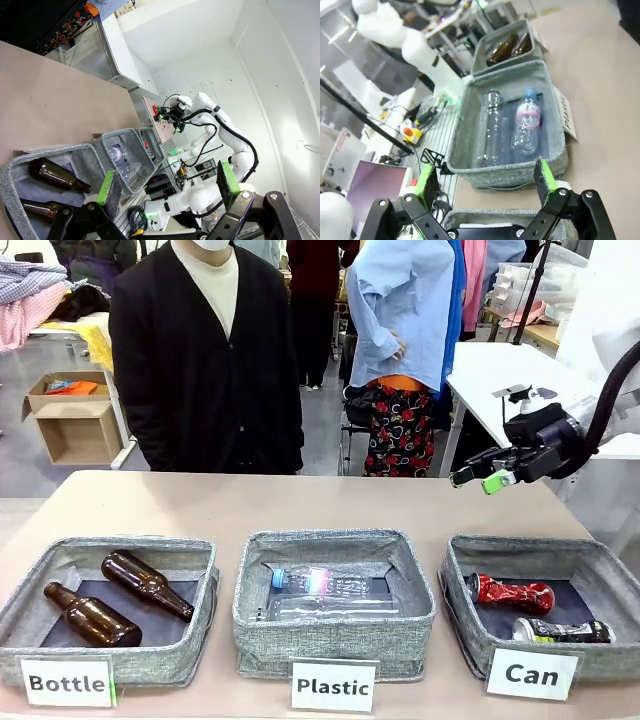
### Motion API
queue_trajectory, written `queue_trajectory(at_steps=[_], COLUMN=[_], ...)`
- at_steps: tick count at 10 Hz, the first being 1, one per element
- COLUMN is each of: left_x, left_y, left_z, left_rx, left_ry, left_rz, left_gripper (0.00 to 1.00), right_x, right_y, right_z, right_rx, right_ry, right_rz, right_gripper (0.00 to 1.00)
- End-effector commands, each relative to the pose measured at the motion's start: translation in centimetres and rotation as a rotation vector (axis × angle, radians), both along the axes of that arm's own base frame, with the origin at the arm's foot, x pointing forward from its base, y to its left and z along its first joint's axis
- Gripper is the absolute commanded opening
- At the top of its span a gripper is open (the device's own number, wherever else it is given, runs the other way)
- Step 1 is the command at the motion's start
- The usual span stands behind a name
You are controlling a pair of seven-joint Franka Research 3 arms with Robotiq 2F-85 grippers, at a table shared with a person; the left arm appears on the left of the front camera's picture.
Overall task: Sort the can waste into the basket.
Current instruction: Pick up the can waste from the table and place it in the right Fabric basket.
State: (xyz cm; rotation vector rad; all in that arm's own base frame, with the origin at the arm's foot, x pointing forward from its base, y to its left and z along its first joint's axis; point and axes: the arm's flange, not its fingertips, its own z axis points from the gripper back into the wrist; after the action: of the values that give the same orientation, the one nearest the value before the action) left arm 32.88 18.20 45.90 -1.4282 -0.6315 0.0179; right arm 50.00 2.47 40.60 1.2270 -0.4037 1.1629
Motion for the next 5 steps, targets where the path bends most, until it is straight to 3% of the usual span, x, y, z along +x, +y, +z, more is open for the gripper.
queue_trajectory(at_steps=[1,2,4,5], left_x=[-0.3,-0.3,-0.3,-0.3], left_y=[-0.2,-0.2,-0.2,-0.2], left_z=[0.1,0.1,0.1,0.1], left_rx=[-0.001,-0.001,-0.001,-0.001], left_ry=[-0.006,-0.006,-0.006,-0.006], left_rz=[-0.012,-0.012,-0.012,-0.012], left_gripper=[1.00,1.00,1.00,1.00], right_x=[1.4,1.6,0.1,-0.8], right_y=[1.5,2.8,3.4,3.4], right_z=[-0.2,0.6,2.6,2.8], right_rx=[-0.020,-0.062,-0.131,-0.117], right_ry=[-0.078,0.026,0.448,0.534], right_rz=[-0.062,-0.139,-0.307,-0.308], right_gripper=[1.00,1.00,1.00,1.00])
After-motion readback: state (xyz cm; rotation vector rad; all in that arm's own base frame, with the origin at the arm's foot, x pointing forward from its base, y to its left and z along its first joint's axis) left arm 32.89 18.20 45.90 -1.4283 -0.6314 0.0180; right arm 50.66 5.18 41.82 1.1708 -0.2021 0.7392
